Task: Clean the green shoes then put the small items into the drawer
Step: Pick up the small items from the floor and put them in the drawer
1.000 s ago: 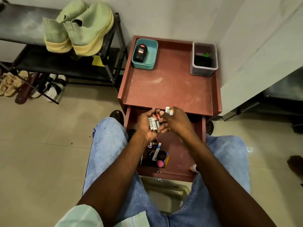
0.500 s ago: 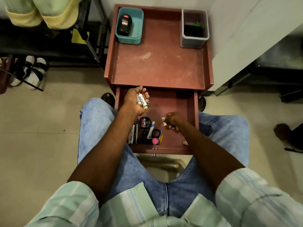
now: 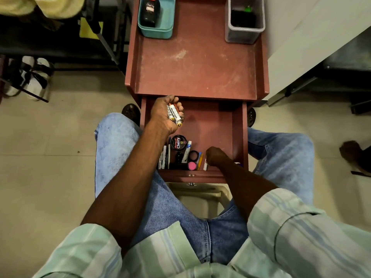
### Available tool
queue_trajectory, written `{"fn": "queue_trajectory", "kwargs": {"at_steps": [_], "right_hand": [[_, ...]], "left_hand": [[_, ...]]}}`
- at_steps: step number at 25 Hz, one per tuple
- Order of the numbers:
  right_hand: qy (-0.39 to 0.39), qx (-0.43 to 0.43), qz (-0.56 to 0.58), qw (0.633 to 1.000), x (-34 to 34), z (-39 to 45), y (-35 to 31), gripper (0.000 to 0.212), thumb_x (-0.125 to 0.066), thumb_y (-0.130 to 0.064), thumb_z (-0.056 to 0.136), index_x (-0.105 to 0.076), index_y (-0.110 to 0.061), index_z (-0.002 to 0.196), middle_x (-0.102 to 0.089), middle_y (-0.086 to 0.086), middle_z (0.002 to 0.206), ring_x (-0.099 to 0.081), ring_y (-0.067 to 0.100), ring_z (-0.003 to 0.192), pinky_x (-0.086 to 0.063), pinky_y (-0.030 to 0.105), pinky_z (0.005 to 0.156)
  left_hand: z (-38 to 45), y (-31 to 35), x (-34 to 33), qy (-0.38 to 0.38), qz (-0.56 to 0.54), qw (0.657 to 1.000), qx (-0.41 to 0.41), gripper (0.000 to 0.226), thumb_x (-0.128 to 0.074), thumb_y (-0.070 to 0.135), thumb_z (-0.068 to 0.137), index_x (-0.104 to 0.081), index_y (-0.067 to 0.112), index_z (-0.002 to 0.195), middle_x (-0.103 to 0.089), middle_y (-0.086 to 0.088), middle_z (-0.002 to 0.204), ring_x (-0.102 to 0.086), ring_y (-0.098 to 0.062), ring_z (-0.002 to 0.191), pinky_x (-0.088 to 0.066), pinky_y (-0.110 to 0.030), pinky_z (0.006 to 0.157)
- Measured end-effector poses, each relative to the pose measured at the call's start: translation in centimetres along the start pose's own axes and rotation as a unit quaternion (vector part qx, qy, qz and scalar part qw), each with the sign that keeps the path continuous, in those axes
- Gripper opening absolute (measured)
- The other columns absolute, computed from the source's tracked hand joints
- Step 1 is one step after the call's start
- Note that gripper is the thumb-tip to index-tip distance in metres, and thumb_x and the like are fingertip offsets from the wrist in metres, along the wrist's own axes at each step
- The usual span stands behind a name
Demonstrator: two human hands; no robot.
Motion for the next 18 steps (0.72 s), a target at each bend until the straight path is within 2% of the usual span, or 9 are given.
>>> {"fn": "queue_trajectory", "kwargs": {"at_steps": [2,4,8,10,12,14,17,18], "right_hand": [[0.003,0.012,0.000,1.000,-0.8,0.4,0.2,0.027,-0.058,-0.013,0.090,-0.065,-0.007,0.115,-0.066,0.014,0.117,-0.062,0.031,0.108,-0.046,0.028,0.080],[0.010,0.017,-0.004,1.000,-1.5,1.0,0.2,0.029,-0.059,-0.012,0.087,-0.065,-0.008,0.115,-0.065,0.015,0.118,-0.061,0.032,0.110,-0.047,0.031,0.085],[0.014,0.021,-0.017,1.000,-1.9,1.7,0.5,0.023,-0.059,-0.009,0.084,-0.062,-0.005,0.107,-0.062,0.017,0.121,-0.061,0.034,0.108,-0.049,0.033,0.086],[0.009,0.019,-0.004,1.000,-1.8,1.9,0.6,0.019,-0.060,-0.009,0.084,-0.064,-0.005,0.102,-0.065,0.016,0.112,-0.064,0.034,0.102,-0.052,0.036,0.082],[0.006,0.004,0.017,1.000,-1.6,1.9,0.7,0.009,-0.061,-0.009,0.086,-0.066,-0.002,0.088,-0.068,0.016,0.092,-0.068,0.035,0.095,-0.053,0.037,0.070],[-0.015,-0.014,0.017,1.000,-1.7,2.0,0.8,0.017,-0.062,-0.006,0.087,-0.060,-0.004,0.070,-0.066,0.014,0.077,-0.071,0.034,0.090,-0.050,0.034,0.057],[-0.031,0.000,0.024,0.999,-1.9,2.0,0.7,0.006,-0.063,-0.007,0.086,-0.062,-0.004,0.081,-0.065,0.014,0.090,-0.067,0.028,0.091,-0.045,0.026,0.057],[-0.033,0.005,0.014,0.999,-1.9,2.2,0.8,0.008,-0.063,-0.007,0.086,-0.061,-0.005,0.078,-0.064,0.013,0.090,-0.065,0.027,0.089,-0.043,0.024,0.057]], "left_hand": [[-0.1,-0.1,0.0,0.003,0.005,1.000,-0.002,0.026,-0.047,0.020,0.095,-0.055,0.010,0.072,-0.051,-0.003,0.063,-0.049,-0.013,0.043,-0.033,-0.016,0.041],[-0.2,-0.1,0.0,0.006,0.007,1.000,-0.005,0.026,-0.048,0.020,0.095,-0.055,0.010,0.071,-0.051,-0.003,0.062,-0.050,-0.012,0.043,-0.034,-0.016,0.041],[-0.3,0.0,0.2,0.014,0.004,1.000,-0.009,0.027,-0.048,0.020,0.095,-0.055,0.010,0.071,-0.051,-0.003,0.058,-0.050,-0.013,0.043,-0.033,-0.015,0.040],[-0.4,0.0,0.2,0.013,0.002,1.000,-0.007,0.028,-0.048,0.020,0.095,-0.055,0.009,0.070,-0.052,-0.003,0.056,-0.049,-0.013,0.043,-0.033,-0.015,0.040],[-0.3,0.0,0.2,0.014,0.003,1.000,-0.005,0.028,-0.048,0.021,0.095,-0.055,0.010,0.071,-0.052,-0.003,0.055,-0.048,-0.013,0.043,-0.033,-0.015,0.040],[-0.4,-0.1,0.2,0.014,0.006,1.000,-0.002,0.028,-0.048,0.021,0.096,-0.055,0.010,0.071,-0.052,-0.003,0.054,-0.048,-0.013,0.043,-0.032,-0.016,0.041],[-0.4,0.0,0.2,0.016,0.005,1.000,-0.002,0.028,-0.048,0.021,0.096,-0.055,0.010,0.071,-0.052,-0.003,0.054,-0.047,-0.013,0.044,-0.032,-0.016,0.041],[-0.4,0.0,0.2,0.016,0.007,1.000,-0.003,0.028,-0.048,0.021,0.096,-0.055,0.010,0.071,-0.052,-0.003,0.055,-0.047,-0.013,0.045,-0.032,-0.016,0.041]]}}
Point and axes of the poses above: each hand's wrist, its own z-axis towards the middle knuckle, its own x-axis out of the back of the hand, y = z × x, the point moved 3 cm from there along z, towards the middle knuckle
